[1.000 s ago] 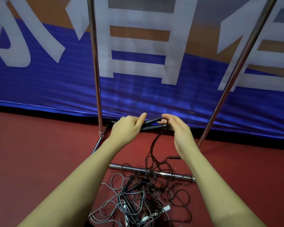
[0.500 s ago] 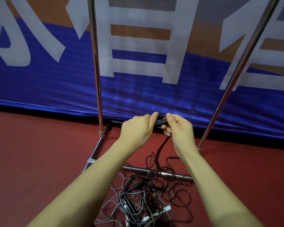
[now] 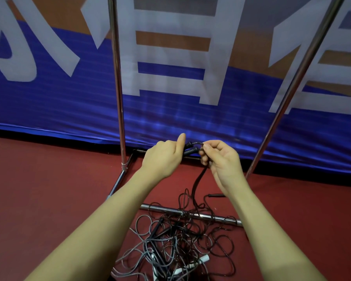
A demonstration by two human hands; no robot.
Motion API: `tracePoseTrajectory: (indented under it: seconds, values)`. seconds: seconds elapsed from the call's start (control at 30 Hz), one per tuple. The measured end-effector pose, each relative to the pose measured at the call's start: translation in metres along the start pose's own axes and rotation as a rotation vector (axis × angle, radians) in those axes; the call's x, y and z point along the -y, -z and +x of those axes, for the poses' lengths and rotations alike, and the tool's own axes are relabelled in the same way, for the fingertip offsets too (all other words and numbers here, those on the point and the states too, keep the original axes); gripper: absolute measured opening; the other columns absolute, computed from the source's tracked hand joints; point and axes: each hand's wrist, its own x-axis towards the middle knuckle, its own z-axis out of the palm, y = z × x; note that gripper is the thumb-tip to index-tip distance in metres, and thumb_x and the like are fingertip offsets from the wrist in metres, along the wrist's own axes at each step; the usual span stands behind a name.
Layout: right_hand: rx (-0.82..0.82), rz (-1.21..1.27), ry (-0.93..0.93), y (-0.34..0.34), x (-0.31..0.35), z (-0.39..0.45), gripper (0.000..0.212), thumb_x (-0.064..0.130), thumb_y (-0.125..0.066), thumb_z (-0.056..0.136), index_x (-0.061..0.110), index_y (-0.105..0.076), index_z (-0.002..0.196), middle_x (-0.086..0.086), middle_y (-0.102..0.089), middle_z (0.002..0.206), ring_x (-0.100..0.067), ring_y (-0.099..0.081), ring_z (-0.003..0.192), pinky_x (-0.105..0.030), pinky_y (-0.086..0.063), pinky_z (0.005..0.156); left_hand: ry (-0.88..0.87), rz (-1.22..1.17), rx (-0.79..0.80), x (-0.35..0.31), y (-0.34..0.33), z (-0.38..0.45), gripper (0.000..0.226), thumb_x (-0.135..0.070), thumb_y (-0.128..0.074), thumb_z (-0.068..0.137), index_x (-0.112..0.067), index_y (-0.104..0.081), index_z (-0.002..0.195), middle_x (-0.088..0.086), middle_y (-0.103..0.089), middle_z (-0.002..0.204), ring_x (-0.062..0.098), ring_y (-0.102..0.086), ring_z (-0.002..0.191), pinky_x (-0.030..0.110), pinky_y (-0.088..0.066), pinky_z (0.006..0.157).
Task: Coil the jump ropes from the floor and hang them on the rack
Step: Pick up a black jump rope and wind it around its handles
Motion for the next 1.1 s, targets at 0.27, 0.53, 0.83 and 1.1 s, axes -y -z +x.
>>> tracePoseTrajectory:
  seconds: [0.27, 0.53, 0.83, 1.1]
  values:
    - [-0.038, -0.014, 0.032, -0.008, -0.005, 0.001, 0.019, 0.001, -0.044, 0.097, 0.011, -0.053, 0.084, -0.002, -0.053, 0.069, -0.005, -0.044, 0.054, -0.020, -0.037, 0.056, 0.016, -0.095, -0.050, -0.008, -0.006, -0.009, 0.045, -0.031, -0.019, 0.105, -0.006, -0.055, 0.114, 0.015, -0.064, 0.105, 0.038, -0.054, 0.101, 0.045, -0.044, 0.087]
    - [-0.020, -0.068, 0.053, -0.009, -0.005, -0.002, 0.019, 0.000, -0.042, 0.098, 0.012, -0.050, 0.085, -0.004, -0.056, 0.072, -0.005, -0.048, 0.055, -0.021, -0.040, 0.059, 0.042, -0.198, -0.056, -0.010, -0.012, -0.008, 0.048, -0.028, -0.017, 0.105, -0.001, -0.054, 0.119, 0.019, -0.062, 0.104, 0.039, -0.053, 0.101, 0.047, -0.044, 0.087]
    - [0.099, -0.287, 0.140, -0.003, 0.006, -0.005, 0.017, -0.004, -0.056, 0.090, 0.012, -0.063, 0.091, 0.011, -0.063, 0.070, 0.005, -0.057, 0.061, -0.010, -0.043, 0.064, 0.024, -0.186, -0.100, -0.005, -0.009, -0.004, 0.042, -0.026, -0.020, 0.105, -0.003, -0.054, 0.115, 0.017, -0.062, 0.093, 0.038, -0.054, 0.094, 0.048, -0.046, 0.083]
    - [0.136, -0.349, 0.125, 0.001, 0.007, -0.002, 0.024, -0.002, -0.057, 0.089, 0.018, -0.069, 0.083, 0.015, -0.062, 0.058, 0.003, -0.052, 0.058, -0.011, -0.041, 0.063, -0.034, -0.028, -0.105, 0.003, -0.003, 0.000, 0.064, -0.050, -0.018, 0.100, -0.015, -0.042, 0.052, 0.006, -0.051, 0.062, 0.032, -0.053, 0.075, 0.035, -0.039, 0.067]
